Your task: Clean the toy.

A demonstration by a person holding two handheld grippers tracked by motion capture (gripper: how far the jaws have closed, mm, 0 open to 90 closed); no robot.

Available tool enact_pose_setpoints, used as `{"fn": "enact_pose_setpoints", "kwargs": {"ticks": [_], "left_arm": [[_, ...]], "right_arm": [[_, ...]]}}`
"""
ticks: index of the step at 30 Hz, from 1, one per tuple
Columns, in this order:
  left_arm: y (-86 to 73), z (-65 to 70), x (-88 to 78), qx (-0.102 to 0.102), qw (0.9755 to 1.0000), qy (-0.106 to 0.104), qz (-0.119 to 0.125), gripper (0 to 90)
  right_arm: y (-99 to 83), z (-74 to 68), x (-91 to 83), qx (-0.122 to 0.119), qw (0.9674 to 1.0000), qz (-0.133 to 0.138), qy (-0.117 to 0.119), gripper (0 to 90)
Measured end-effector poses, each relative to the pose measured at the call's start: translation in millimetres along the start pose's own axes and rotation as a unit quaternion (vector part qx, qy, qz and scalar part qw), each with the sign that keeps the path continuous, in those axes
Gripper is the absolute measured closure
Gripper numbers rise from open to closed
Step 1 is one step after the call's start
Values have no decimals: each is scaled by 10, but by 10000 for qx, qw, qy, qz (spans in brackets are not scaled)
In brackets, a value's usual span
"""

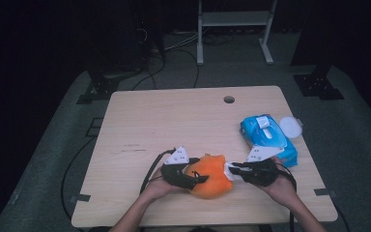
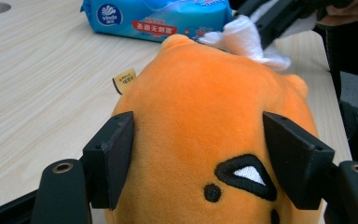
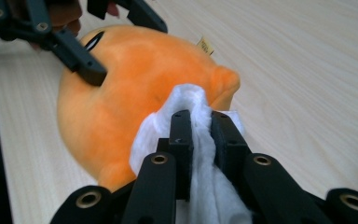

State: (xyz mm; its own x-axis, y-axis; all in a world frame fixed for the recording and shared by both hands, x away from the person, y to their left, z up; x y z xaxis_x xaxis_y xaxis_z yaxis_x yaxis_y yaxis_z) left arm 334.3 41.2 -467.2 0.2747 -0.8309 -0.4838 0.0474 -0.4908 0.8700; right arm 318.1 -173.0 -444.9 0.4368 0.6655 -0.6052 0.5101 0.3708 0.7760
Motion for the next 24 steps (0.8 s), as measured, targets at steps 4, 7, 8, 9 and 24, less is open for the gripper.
{"fn": "enact_pose_setpoints", "kwargs": {"ticks": [4, 7, 8, 9, 24], "left_arm": [[48, 108, 28, 455, 9989, 9, -87, 286], [52, 113, 26, 471, 9988, 29, -135, 286], [43, 104, 24, 395, 9992, 11, -89, 287], [43, 104, 24, 395, 9992, 11, -89, 287], [94, 221, 35, 809, 9965, 40, -190, 275]], "right_arm": [[135, -12, 79, 55, 9995, 260, -141, 787], [162, -6, 100, 81, 9995, 272, -158, 785], [151, 6, 106, 92, 9995, 264, -137, 784], [151, 6, 106, 92, 9995, 264, -137, 784], [225, -92, 113, 41, 9996, 292, -8, 785]]}}
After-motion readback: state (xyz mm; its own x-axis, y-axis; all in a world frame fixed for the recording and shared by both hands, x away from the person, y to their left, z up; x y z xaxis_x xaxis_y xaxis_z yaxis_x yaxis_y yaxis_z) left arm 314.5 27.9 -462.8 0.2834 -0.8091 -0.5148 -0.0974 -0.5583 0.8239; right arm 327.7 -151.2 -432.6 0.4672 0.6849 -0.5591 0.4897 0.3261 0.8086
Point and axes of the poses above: each handheld gripper's, and its own axes: x roughly forward along the jaws, y roughly out of its top, z roughly to its right, the point moved 5 cm from there along x, roughly forward along the jaws, and after that the axes turned 11 degrees about x, right-handed, at the moved point
